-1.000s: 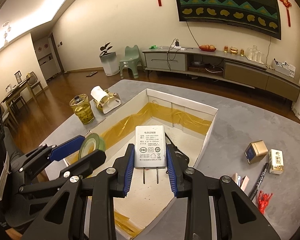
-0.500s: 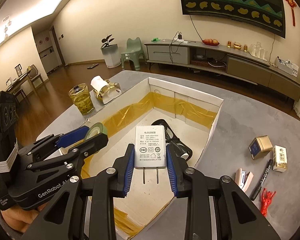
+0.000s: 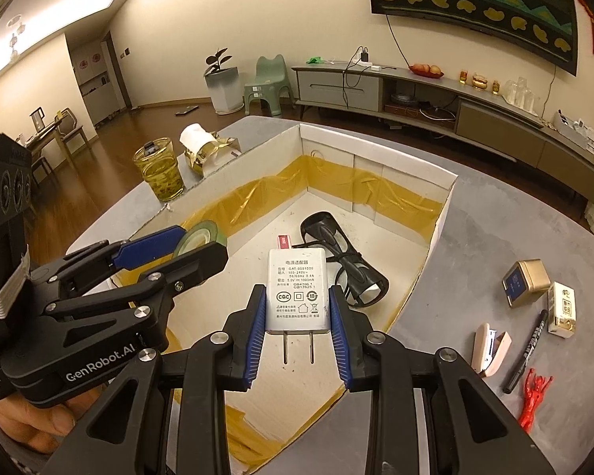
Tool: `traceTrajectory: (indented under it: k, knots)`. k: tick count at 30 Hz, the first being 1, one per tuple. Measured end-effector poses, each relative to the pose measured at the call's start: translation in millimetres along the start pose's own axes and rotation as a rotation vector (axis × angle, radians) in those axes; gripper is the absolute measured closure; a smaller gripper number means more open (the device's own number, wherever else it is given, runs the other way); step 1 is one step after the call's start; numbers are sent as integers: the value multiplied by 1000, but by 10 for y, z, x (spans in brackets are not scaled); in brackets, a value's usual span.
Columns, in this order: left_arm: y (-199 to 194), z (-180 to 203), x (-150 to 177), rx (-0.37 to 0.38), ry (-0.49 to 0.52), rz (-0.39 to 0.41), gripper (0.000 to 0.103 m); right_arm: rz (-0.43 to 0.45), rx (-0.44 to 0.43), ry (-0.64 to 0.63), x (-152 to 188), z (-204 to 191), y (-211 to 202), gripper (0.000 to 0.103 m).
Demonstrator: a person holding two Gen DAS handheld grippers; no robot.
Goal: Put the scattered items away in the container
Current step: 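Carry the tape roll and charger in both grippers over the white cardboard box, then open both grippers to drop the green tape roll and white charger into the box, then move the left gripper toward the pink stapler while the right gripper approaches the red toy figure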
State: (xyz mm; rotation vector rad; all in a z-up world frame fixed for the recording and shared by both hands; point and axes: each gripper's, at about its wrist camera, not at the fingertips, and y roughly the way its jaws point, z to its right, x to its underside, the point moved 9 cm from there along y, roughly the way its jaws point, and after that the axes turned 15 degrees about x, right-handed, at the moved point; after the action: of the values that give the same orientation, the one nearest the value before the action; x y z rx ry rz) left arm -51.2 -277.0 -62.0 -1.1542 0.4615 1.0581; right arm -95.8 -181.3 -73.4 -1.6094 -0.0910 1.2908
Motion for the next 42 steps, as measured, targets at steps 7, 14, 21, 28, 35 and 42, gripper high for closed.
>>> traceTrajectory:
  k: [7, 14, 21, 28, 35, 42]
  knots:
    - [13, -6, 11, -2, -1, -8, 53, -13, -2, 4, 45, 13, 46, 70]
    - [33, -73, 42, -15, -26, -16, 53, -15, -3, 50, 66, 157, 47, 64]
    - [64, -11, 60, -10, -35, -39, 51, -5, -12, 95, 99, 385, -35, 64]
    - [35, 141, 40, 13, -26, -41, 44, 21, -2, 146, 105, 734, -158, 64]
    - [39, 189, 56, 3, -45, -46, 44, 33, 35, 213, 188, 1258, -233, 64]
    - [77, 523, 5, 38, -23, -20, 44, -1, 50, 307, 383, 1788, -186, 64]
